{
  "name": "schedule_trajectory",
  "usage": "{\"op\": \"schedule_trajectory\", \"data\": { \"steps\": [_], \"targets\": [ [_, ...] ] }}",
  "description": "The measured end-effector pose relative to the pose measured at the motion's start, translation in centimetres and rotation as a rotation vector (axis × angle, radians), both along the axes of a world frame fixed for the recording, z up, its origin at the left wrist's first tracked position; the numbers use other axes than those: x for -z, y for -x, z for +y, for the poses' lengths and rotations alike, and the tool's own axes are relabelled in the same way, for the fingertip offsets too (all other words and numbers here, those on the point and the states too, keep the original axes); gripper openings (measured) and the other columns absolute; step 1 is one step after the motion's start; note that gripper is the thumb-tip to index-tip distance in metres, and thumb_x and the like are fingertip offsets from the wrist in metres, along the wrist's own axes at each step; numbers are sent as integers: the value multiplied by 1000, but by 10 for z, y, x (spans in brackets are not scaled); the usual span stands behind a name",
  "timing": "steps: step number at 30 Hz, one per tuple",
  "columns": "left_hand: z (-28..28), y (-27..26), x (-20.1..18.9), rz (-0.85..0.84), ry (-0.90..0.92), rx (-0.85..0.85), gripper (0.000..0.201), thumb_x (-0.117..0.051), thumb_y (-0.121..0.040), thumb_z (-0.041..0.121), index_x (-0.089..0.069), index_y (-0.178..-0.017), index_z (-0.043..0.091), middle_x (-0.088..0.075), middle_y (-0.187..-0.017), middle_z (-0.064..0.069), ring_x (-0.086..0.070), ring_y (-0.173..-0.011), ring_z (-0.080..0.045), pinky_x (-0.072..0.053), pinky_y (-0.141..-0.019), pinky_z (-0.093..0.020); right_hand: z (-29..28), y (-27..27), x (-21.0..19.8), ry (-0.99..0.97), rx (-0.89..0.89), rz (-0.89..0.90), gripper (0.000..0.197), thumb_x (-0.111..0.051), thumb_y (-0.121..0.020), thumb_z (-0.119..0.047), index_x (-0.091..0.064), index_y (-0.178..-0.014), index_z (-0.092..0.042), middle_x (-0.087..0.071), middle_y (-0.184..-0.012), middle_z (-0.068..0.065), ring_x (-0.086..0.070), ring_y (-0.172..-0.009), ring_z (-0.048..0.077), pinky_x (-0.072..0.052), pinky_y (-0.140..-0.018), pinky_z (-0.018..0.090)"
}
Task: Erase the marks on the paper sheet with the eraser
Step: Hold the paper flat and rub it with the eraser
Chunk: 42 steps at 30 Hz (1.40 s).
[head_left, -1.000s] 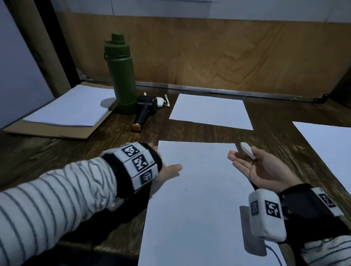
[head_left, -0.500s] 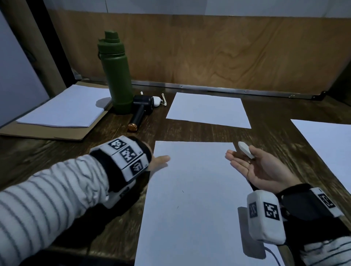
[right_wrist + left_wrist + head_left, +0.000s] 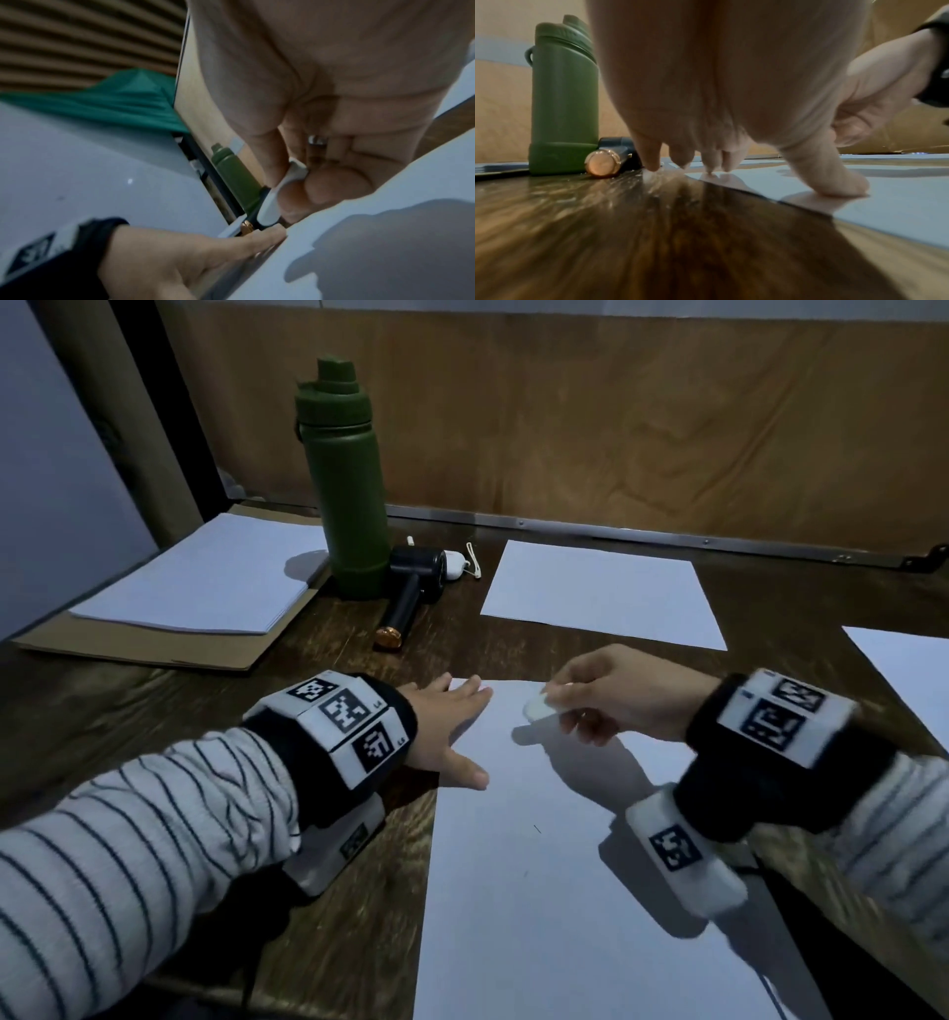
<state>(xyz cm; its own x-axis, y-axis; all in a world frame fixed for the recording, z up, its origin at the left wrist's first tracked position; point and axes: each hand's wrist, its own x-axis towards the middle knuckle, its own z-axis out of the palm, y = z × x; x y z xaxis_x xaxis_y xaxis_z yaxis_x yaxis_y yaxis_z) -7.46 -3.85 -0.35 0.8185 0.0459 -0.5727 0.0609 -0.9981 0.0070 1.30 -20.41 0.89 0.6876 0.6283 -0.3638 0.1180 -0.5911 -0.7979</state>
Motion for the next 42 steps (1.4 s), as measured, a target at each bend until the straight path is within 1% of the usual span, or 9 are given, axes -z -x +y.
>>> {"op": "schedule_trajectory", "data": {
  "steps": [6, 13, 19, 22, 24, 28, 30, 36, 42],
  "targets": [
    [3, -2, 4, 6, 30, 1, 102, -54, -84, 56, 17, -148, 21, 20, -157, 1, 11, -146, -25, -11, -118, -44, 40, -18, 8, 141, -124, -161, 13, -72, -80, -23, -70, -87, -12, -63, -63, 3, -56, -46, 8, -51, -51, 17],
    [5, -8, 12, 28, 0, 18, 112, -56, -73, 68, 20, -146, 30, 23, -156, 1, 12, -146, -29, -13, -117, -53, 24, -10, 6, 295, -362, -196, 23, -71, -79, -36, -74, -96, -21, -52, -44, -7, -46, -46, 10, -43, -48, 14],
    [4, -9, 10, 22, -14, 5, 115, -59, -72, 68, 23, -145, 33, 23, -156, 2, 11, -146, -29, -8, -114, -56, 40, -11, 10, 204, -218, -248, 17, -71, -80, -30, -73, -95, -21, -50, -45, -5, -43, -41, 9, -40, -46, 16],
    [2, -9, 9, 40, -51, 0, 117, -59, -70, 69, 22, -146, 32, 25, -156, 2, 11, -146, -27, -4, -113, -59, 23, -8, 14, 231, -213, -246, 17, -69, -80, -34, -74, -87, -19, -56, -52, -4, -50, -52, 13, -43, -51, 16],
    [-1, -10, 8, 51, -45, 9, 116, -59, -70, 70, 21, -145, 34, 25, -156, 1, 13, -146, -28, 0, -112, -60, 10, -4, 15, 250, -218, -150, 24, -70, -80, -35, -75, -91, -14, -58, -64, 4, -52, -58, 16, -45, -57, 21],
    [-10, -12, 3, -22, 3, 65, 88, -49, -86, 59, 5, -150, 32, 19, -158, 0, 17, -145, -30, 2, -113, -58, 1, -4, 15, 156, -80, 80, 25, -69, -82, -21, -69, -93, 1, -56, -57, 6, -54, -47, 15, -46, -53, 22],
    [-12, -12, 2, -67, 34, 80, 80, -47, -90, 52, -1, -151, 28, 12, -159, 0, 10, -146, -27, -3, -115, -53, 5, -9, 13, 99, -8, 48, 20, -66, -85, -19, -69, -90, 0, -56, -57, 8, -51, -48, 16, -43, -51, 22],
    [-12, -13, 8, -61, 13, 80, 103, -56, -81, 59, 9, -150, 18, 13, -159, 0, 4, -147, -22, -8, -117, -49, 27, -16, 13, 139, -33, -149, 12, -68, -83, -26, -69, -77, -17, -57, -56, -1, -48, -42, 7, -40, -48, 19],
    [-12, -17, 11, -25, -2, 62, 109, -56, -78, 62, 14, -149, 18, 19, -158, -1, 9, -147, -22, -6, -117, -51, 18, -1, 11, 290, -255, -275, 22, -66, -83, -35, -73, -98, -20, -56, -57, -11, -50, -54, 4, -37, -54, 14]
  ]
}}
